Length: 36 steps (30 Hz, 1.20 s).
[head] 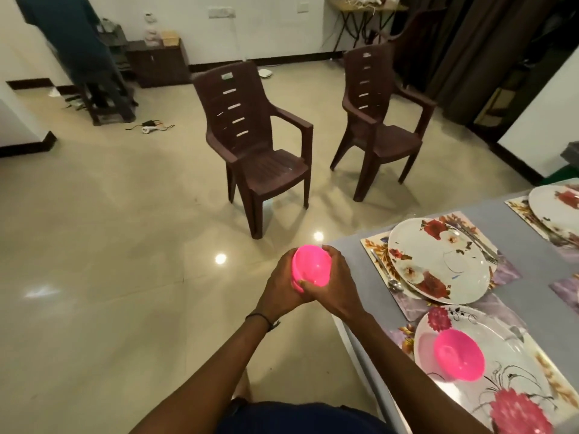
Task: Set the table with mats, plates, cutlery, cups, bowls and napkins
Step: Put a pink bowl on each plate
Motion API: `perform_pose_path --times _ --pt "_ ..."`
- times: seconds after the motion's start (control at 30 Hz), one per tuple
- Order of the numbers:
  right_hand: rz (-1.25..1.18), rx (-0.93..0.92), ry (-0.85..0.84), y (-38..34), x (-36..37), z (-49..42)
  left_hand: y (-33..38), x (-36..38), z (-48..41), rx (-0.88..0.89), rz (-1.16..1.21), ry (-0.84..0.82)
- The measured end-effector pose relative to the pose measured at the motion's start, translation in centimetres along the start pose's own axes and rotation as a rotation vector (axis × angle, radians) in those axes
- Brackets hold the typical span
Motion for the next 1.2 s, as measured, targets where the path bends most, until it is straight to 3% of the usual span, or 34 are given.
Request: perform_pose_path --times 0.53,0.97,1.2 --pt "0.030 0.209 0.333 -4.3 5.3 -14.1 -4.6 -6.5 -20.5 0.247 -0.016 -0.419" --pt "-0.006 0.377 0.582 0.8 1.4 -31.3 -3.5 -0.1 -41.7 0.377 -0.094 -0.648" --pt "-0.005 0.454 0.727 3.2 -5.0 -39.9 0.3 6.1 -53.2 0.480 -0.195 -0.778"
Point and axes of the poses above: each hand's wrist, its own z-axis away from the middle knuckle, its own x-axis out of the palm, y = z × x, the point moved 3 cm from there along -z, towards the middle knuckle, and after that the axes turned 7 degrees about z, right-handed, at the moved point
